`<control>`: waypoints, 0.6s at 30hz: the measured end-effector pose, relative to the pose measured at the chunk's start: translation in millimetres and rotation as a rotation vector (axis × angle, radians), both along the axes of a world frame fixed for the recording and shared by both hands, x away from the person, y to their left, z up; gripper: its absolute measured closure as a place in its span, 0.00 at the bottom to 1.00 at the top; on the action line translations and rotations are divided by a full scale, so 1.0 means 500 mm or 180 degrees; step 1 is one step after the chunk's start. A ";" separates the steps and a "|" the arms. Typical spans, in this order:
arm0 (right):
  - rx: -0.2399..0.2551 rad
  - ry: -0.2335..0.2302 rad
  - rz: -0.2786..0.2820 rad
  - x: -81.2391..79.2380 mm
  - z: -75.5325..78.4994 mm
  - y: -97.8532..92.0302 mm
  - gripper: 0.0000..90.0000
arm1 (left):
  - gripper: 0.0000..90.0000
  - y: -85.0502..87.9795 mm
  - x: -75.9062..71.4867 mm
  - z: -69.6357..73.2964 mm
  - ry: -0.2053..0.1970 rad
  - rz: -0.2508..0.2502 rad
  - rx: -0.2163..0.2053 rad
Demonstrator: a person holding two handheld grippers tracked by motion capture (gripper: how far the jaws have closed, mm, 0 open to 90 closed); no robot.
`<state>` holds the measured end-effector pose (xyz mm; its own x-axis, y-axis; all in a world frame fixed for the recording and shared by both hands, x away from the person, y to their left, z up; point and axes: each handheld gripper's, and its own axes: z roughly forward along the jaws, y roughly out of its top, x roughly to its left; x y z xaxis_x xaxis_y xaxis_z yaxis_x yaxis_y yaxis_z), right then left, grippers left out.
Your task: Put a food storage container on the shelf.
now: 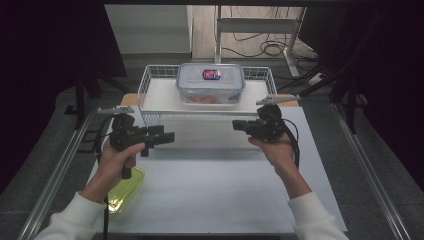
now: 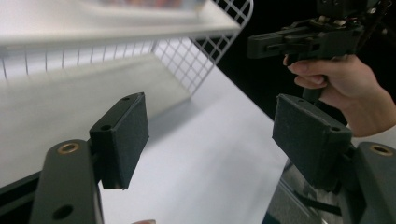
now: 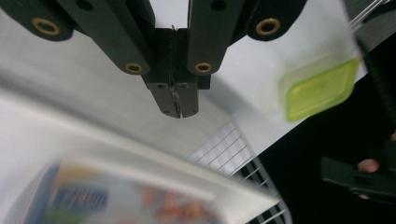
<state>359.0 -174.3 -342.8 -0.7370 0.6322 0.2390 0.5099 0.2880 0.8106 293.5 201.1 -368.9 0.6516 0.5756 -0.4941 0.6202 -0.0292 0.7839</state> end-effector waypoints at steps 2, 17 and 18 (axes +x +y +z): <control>0.0008 -0.0011 0.0046 -0.042 -0.025 -0.022 0.96 | 0.29 -0.001 -0.023 -0.021 0.0033 -0.0049 0.0058; -0.0197 0.0283 0.0109 -0.177 -0.180 -0.074 0.49 | 0.28 -0.028 -0.165 -0.151 0.0111 -0.0009 0.0574; -0.0219 0.0288 0.0121 -0.180 -0.188 -0.072 0.47 | 0.28 -0.028 -0.165 -0.151 0.0111 -0.0009 0.0574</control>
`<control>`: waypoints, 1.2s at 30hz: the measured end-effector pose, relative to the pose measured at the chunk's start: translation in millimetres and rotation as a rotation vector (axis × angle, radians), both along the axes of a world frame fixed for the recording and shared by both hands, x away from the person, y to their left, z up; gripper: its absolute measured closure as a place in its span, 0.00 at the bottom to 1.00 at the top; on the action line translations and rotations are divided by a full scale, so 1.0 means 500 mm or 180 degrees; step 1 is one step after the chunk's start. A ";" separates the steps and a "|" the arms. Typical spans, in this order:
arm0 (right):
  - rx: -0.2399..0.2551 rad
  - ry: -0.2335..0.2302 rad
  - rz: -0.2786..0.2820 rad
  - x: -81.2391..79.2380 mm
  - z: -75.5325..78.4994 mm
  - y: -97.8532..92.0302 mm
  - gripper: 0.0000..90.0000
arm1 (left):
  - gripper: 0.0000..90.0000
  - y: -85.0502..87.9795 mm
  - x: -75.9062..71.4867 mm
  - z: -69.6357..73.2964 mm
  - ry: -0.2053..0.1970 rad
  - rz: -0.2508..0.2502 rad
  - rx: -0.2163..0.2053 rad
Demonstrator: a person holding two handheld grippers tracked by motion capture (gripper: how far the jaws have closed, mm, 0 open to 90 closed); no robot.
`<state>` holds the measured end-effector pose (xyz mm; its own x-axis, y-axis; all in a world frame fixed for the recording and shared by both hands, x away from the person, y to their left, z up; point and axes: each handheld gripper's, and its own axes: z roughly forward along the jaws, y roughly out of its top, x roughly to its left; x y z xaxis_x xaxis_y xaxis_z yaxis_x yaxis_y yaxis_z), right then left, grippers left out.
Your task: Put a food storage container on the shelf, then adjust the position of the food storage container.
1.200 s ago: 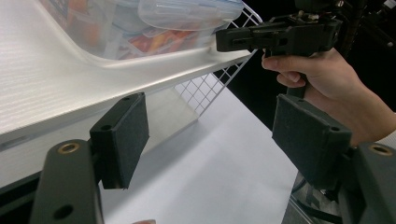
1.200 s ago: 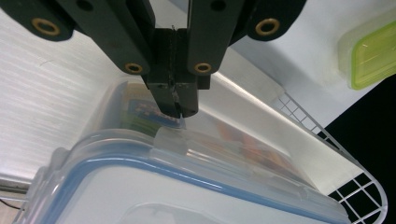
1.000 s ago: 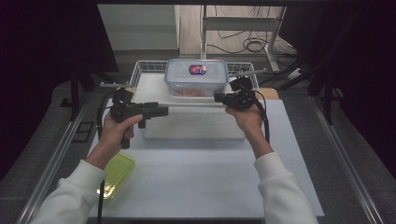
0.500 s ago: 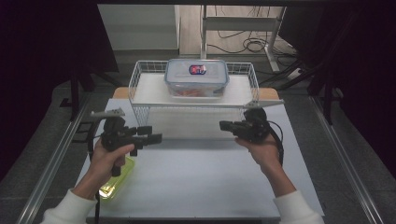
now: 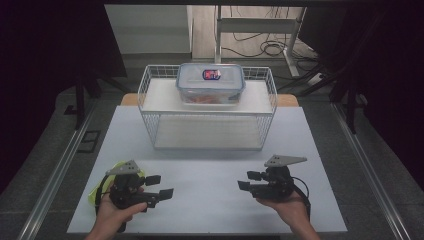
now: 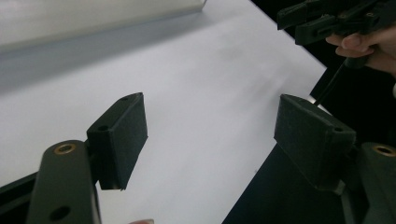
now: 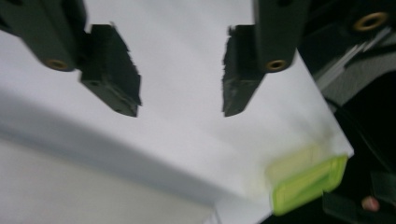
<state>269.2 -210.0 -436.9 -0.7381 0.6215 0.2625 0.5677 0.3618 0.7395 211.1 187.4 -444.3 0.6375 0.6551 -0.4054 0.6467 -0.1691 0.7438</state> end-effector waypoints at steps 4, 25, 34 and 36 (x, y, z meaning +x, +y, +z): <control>-0.0025 0.0048 0.0044 -0.004 -0.021 0.007 0.41 | 0.28 -0.010 -0.019 -0.033 0.0073 -0.0038 0.0177; -0.0047 0.0134 -0.0052 -0.014 -0.063 -0.031 0.38 | 0.27 -0.019 -0.012 -0.065 0.0119 0.0012 0.0423; -0.0025 0.0202 -0.0129 -0.011 -0.069 -0.044 0.37 | 0.27 0.031 -0.027 -0.024 0.0096 0.0067 0.0393; -0.0026 0.0202 -0.0135 -0.010 -0.069 -0.043 0.37 | 0.27 0.042 -0.026 -0.017 0.0095 0.0091 0.0413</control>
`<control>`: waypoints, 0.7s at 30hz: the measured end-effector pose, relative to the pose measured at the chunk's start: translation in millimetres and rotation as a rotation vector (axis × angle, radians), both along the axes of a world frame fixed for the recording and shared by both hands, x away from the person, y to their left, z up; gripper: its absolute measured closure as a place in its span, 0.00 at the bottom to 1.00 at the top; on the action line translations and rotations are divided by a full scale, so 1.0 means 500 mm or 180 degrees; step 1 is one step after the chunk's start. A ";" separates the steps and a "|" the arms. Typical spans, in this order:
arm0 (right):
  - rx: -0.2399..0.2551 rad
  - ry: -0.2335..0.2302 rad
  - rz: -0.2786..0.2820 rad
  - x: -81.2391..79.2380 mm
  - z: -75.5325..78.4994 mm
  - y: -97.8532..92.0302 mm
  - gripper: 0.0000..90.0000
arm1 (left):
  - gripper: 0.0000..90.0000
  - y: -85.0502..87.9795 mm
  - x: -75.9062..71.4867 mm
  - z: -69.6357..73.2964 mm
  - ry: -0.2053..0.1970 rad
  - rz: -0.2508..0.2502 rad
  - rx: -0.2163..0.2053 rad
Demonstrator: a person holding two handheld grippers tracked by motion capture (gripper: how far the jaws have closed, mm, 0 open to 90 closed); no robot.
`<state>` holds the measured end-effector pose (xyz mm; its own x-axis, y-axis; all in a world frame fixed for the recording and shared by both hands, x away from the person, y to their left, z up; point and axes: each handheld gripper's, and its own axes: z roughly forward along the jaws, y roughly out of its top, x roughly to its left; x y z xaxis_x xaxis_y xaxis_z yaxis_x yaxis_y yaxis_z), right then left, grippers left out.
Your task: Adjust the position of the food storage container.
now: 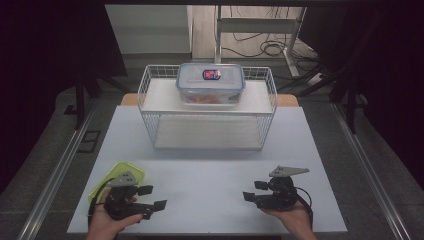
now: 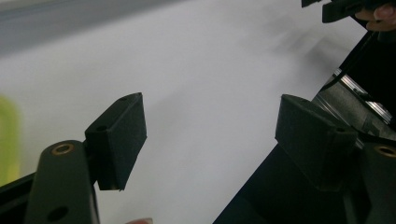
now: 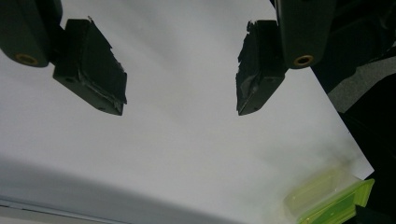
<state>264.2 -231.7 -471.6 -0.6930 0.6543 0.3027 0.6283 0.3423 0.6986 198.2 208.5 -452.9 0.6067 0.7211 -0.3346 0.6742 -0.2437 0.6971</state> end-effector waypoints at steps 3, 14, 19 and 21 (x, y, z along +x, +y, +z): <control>-0.0035 -0.0001 -0.0010 0.004 -0.001 0.001 0.37 | 0.27 0.035 -0.001 0.021 -0.0033 0.0108 0.0020; -0.0059 0.0017 -0.0025 0.006 -0.005 0.003 0.37 | 0.36 0.162 -0.019 0.015 0.0026 0.0645 0.0164; -0.0077 0.0020 -0.0015 0.007 -0.006 0.005 0.37 | 0.39 0.196 -0.012 0.000 0.0069 0.0826 0.0175; -0.0079 0.0025 -0.0019 0.007 -0.006 0.006 0.37 | 0.40 0.203 -0.012 -0.001 0.0064 0.0845 0.0198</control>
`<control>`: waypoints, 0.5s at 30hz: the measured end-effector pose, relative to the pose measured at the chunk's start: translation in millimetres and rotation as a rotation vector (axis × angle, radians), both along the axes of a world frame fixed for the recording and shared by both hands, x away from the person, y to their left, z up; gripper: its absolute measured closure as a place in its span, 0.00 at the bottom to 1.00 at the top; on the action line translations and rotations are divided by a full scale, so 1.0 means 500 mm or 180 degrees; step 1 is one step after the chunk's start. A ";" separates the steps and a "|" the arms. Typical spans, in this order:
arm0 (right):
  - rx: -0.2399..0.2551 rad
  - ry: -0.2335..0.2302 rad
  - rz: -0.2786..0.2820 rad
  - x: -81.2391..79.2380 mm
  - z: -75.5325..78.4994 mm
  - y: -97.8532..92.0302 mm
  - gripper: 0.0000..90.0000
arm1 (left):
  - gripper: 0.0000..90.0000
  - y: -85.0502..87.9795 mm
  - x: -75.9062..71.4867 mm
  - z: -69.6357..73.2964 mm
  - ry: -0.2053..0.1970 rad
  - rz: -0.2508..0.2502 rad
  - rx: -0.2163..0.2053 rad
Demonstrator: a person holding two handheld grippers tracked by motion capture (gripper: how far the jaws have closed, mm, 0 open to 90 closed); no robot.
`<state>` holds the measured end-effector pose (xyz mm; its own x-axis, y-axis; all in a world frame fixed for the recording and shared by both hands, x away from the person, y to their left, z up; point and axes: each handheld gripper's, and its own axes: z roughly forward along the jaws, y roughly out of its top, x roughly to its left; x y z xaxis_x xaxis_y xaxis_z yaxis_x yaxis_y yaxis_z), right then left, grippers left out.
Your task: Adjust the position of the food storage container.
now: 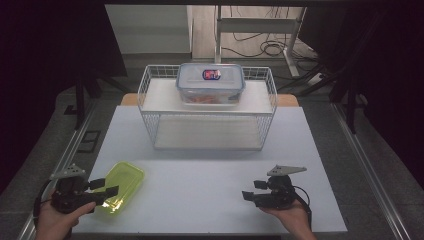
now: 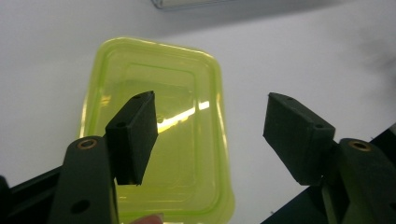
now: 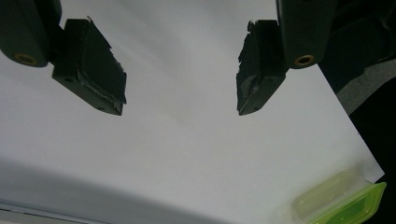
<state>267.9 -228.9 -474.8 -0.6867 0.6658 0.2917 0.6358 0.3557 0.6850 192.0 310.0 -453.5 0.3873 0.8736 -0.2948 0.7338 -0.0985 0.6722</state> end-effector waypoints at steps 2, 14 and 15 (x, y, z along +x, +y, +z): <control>-0.0004 0.0014 0.0002 0.001 -0.003 0.000 0.37 | 0.43 0.008 -0.001 -0.001 -0.0002 0.0022 0.0026; -0.0026 0.0048 0.0003 0.002 -0.007 -0.001 0.37 | 0.78 0.060 -0.022 -0.038 0.0167 0.0085 0.0236; -0.0034 0.0048 0.0005 0.003 -0.007 0.000 0.37 | 0.80 0.065 -0.025 -0.040 0.0182 0.0084 0.0250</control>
